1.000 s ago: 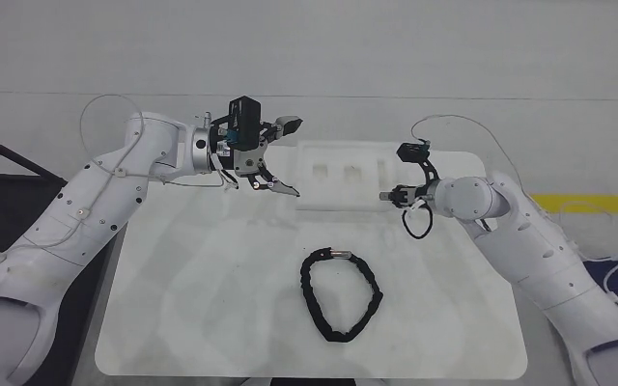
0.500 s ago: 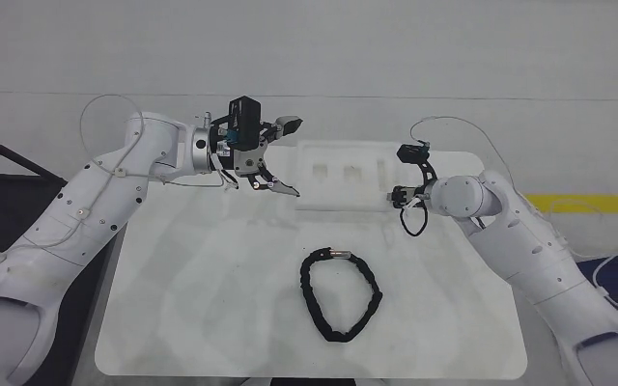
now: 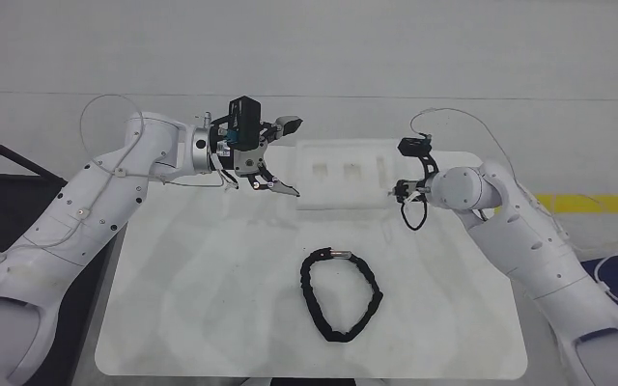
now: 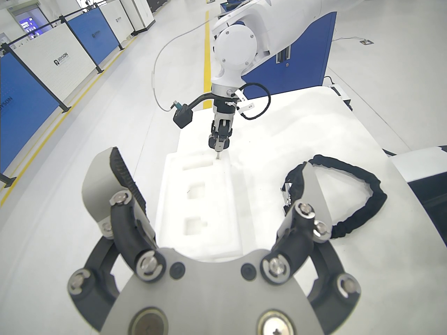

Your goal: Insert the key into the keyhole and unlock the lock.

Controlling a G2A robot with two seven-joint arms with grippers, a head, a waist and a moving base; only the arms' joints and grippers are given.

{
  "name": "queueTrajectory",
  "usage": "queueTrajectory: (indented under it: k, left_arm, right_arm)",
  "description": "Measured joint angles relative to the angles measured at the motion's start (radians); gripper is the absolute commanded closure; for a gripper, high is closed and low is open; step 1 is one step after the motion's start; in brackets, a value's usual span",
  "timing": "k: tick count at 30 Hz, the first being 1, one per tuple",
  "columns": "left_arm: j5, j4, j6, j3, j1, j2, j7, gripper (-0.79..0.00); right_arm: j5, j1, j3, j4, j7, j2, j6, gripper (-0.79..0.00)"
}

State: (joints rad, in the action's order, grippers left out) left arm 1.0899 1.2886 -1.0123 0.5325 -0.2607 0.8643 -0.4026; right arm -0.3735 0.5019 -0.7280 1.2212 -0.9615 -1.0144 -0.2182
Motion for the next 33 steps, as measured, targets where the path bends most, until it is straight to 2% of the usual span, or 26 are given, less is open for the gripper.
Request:
queueTrajectory:
  k: [8,12,15,19,22,29,33]
  left_arm:
    - [0.000,0.000,0.000,0.000,0.000,0.000,0.000,-0.785]
    - [0.000,0.000,0.000,0.000,0.000,0.000,0.000,-0.785]
    - [0.000,0.000,0.000,0.000,0.000,0.000,0.000,-0.785]
    - [0.000,0.000,0.000,0.000,0.000,0.000,0.000,-0.785]
    - [0.000,0.000,0.000,0.000,0.000,0.000,0.000,-0.785]
    - [0.000,0.000,0.000,0.000,0.000,0.000,0.000,-0.785]
    - [0.000,0.000,0.000,0.000,0.000,0.000,0.000,-0.785]
  right_arm:
    - [0.041,0.023,-0.089,0.059,-0.076,0.022,0.010,0.000]
    - [0.116,0.070,-0.166,0.101,-0.105,0.046,0.088,0.000]
    - [0.133,0.126,-0.226,0.141,-0.106,0.064,0.190,0.000]
    - [0.350,0.217,-0.325,0.161,-0.132,0.084,0.364,0.000]
    - [0.496,0.264,-0.402,0.157,-0.148,0.096,0.452,0.000]
    - [0.730,0.325,-0.577,0.185,-0.154,0.122,0.508,0.000]
    - [0.839,0.331,-0.644,0.213,-0.229,0.132,0.524,0.000]
